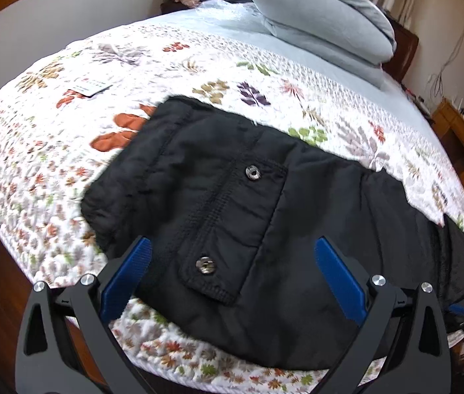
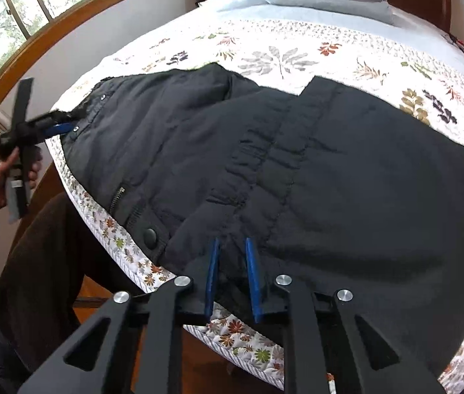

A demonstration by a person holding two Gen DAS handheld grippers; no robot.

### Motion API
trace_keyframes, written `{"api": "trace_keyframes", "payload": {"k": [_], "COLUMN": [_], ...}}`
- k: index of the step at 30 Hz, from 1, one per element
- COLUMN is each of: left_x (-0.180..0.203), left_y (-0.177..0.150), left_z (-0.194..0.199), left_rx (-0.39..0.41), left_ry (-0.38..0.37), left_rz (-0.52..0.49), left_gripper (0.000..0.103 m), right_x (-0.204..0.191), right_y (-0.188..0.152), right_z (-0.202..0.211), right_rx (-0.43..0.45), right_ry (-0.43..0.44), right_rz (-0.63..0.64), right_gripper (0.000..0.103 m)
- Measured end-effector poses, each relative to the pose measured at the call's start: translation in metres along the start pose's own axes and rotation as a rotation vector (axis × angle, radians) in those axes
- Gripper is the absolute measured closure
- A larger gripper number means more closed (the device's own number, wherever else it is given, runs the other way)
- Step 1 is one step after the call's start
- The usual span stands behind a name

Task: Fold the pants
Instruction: 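Grasp the folded pants end with the left tool and lift it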

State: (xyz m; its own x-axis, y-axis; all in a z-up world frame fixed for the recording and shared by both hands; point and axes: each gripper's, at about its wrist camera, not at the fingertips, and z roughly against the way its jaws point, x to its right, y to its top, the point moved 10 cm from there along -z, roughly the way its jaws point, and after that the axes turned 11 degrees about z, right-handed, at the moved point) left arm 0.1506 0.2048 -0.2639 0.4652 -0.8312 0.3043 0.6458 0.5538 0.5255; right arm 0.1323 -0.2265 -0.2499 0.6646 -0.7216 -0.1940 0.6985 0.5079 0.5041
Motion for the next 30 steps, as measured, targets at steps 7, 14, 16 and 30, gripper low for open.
{"api": "trace_keyframes", "payload": {"k": [7, 14, 16, 30], "left_x": [-0.048, -0.082, -0.084, -0.082], "left_y": [0.019, -0.003, -0.004, 0.004], "left_z": [0.043, 0.009, 0.003, -0.039], "left_rx": [0.024, -0.162, -0.162, -0.192], "left_ry": [-0.187, -0.458, -0.462, -0.496], "left_rz": [0.358, 0.878, 0.881, 0.884], "left_gripper": [0.003, 0.005, 0.005, 0.005], "right_x": [-0.003, 0.012, 0.014, 0.018], "right_y": [0.024, 0.022, 0.018, 0.015], "right_z": [0.050, 0.073, 0.073, 0.075], "right_rx": [0.157, 0.183, 0.182, 0.175], "right_ry": [0.097, 0.040, 0.037, 0.008], "right_rz": [-0.062, -0.089, -0.097, -0.108], "right_gripper": [0.052, 0.050, 0.049, 0.049]}}
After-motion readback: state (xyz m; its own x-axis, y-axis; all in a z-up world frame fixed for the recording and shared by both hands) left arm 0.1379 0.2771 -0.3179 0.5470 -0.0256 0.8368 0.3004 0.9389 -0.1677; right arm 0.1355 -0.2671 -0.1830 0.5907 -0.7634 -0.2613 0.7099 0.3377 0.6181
